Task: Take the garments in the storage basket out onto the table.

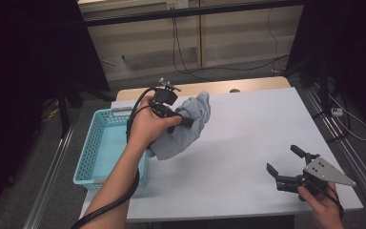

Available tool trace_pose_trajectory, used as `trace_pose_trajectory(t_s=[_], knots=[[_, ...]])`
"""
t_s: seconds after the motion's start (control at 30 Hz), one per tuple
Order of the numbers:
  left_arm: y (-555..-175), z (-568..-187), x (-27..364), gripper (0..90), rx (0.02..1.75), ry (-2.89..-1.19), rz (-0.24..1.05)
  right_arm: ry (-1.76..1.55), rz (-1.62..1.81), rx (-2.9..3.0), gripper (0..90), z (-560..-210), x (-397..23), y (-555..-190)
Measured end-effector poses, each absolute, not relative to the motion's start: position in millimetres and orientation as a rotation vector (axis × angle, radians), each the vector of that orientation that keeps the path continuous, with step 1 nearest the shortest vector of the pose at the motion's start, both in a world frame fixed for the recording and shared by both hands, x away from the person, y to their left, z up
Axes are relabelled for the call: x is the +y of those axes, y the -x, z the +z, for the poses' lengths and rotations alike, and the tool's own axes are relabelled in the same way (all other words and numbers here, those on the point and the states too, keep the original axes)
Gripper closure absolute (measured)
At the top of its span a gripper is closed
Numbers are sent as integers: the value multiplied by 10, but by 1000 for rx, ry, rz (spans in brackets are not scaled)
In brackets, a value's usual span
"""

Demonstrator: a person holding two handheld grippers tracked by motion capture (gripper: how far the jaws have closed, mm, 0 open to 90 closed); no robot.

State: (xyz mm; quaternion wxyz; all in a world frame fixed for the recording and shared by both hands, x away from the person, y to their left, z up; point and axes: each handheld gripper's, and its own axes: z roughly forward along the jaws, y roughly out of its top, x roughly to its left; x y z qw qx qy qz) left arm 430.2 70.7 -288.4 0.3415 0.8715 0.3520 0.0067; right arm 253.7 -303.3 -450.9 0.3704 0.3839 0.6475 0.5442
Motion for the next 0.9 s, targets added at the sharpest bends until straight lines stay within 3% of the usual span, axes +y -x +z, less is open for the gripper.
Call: trace_pose_trajectory(t_s=[0.9], knots=[[-4230, -3262, 470, 586, 844, -2263, -2, -981, 1397, 1669, 7, -4513, -3028, -2541]])
